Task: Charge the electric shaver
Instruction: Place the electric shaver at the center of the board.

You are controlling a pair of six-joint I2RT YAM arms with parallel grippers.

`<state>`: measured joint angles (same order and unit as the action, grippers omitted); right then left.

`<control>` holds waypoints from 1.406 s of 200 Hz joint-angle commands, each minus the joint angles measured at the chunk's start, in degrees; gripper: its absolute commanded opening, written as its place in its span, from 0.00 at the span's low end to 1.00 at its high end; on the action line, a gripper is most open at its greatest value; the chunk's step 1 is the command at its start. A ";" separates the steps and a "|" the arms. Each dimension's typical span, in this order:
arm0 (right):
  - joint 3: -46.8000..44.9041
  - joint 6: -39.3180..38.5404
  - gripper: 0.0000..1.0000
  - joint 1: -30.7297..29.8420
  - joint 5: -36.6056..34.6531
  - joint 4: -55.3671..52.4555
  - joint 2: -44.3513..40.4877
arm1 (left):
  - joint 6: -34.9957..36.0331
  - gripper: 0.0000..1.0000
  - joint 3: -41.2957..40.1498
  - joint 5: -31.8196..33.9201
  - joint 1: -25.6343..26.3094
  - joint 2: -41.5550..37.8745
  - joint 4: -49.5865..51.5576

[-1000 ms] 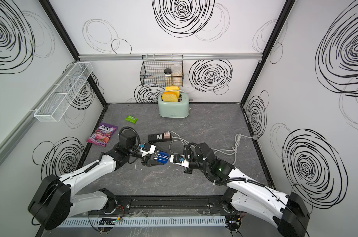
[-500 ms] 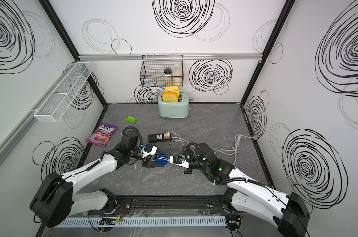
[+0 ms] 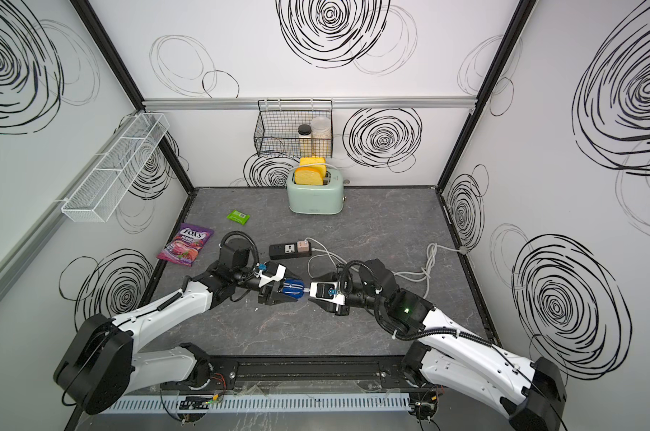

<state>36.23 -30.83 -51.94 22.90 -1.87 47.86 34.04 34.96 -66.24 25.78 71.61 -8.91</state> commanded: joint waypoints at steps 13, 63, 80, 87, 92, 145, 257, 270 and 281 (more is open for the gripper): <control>0.71 0.39 0.68 -0.13 0.67 -0.45 -2.19 | -1.46 0.00 -1.98 4.52 -0.60 -0.73 -5.56; -0.85 6.42 0.88 5.87 0.07 5.17 -6.05 | -11.42 0.00 -11.09 16.74 2.51 2.03 -22.39; -0.73 8.11 0.89 9.33 1.83 5.70 -6.81 | -13.92 0.00 -12.98 23.38 5.70 3.98 -26.16; -0.67 8.64 0.89 10.54 2.26 5.75 -7.15 | -14.57 0.00 -13.77 25.33 7.00 4.83 -27.81; -0.64 8.90 0.89 11.24 2.63 5.73 -7.40 | -15.39 0.00 -14.30 26.66 7.77 5.58 -29.23; -1.20 10.95 0.98 14.97 2.84 5.56 -9.25 | -20.82 0.07 -17.65 35.10 10.41 16.18 -42.91; -2.39 12.66 0.98 19.68 1.37 5.98 -13.99 | -19.06 0.97 -15.80 36.35 12.45 21.53 -37.85; -2.05 13.79 0.98 20.72 0.45 6.39 -14.19 | -19.90 0.97 -15.67 36.35 12.54 19.54 -37.64; -1.58 14.77 0.98 21.75 -0.35 6.68 -14.28 | -20.97 0.97 -15.33 36.88 12.54 16.39 -36.89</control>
<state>33.98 -18.68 -32.03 23.99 2.70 34.35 15.11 18.17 -29.78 38.00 92.95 -44.05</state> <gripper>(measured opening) 0.983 0.967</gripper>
